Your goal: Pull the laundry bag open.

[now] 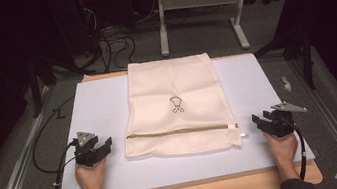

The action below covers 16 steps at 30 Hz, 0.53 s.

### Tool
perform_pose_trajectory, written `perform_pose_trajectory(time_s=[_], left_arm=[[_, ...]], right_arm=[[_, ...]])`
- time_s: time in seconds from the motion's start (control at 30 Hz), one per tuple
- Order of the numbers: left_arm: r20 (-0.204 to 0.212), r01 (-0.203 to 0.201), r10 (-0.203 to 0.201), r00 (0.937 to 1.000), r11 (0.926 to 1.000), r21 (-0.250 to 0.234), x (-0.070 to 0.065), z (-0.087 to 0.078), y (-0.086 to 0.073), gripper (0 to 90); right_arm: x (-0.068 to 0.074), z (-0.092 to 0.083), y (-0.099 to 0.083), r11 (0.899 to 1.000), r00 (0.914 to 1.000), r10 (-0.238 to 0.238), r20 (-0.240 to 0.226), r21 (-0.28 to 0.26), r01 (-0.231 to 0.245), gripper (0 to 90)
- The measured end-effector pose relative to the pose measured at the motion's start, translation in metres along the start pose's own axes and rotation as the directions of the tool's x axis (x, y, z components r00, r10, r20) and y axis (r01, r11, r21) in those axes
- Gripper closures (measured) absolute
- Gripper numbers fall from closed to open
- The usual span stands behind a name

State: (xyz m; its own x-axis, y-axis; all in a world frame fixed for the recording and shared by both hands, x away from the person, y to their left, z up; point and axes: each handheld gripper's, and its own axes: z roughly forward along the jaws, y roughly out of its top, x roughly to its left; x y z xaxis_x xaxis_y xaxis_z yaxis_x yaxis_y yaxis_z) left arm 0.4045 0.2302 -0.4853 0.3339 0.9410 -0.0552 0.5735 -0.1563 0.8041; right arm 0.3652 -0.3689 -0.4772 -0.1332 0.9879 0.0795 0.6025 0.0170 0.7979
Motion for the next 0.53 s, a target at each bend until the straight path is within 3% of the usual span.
perform_pose_trajectory(time_s=[0.53], left_arm=[[0.008,-0.001,0.001,1.0000,1.0000,0.003,0.0001,0.0002,-0.0001,40.7]], right_arm=[[0.0022,0.0014,0.0001,1.000,0.9997,-0.018,0.014,0.011,0.018,45.9]])
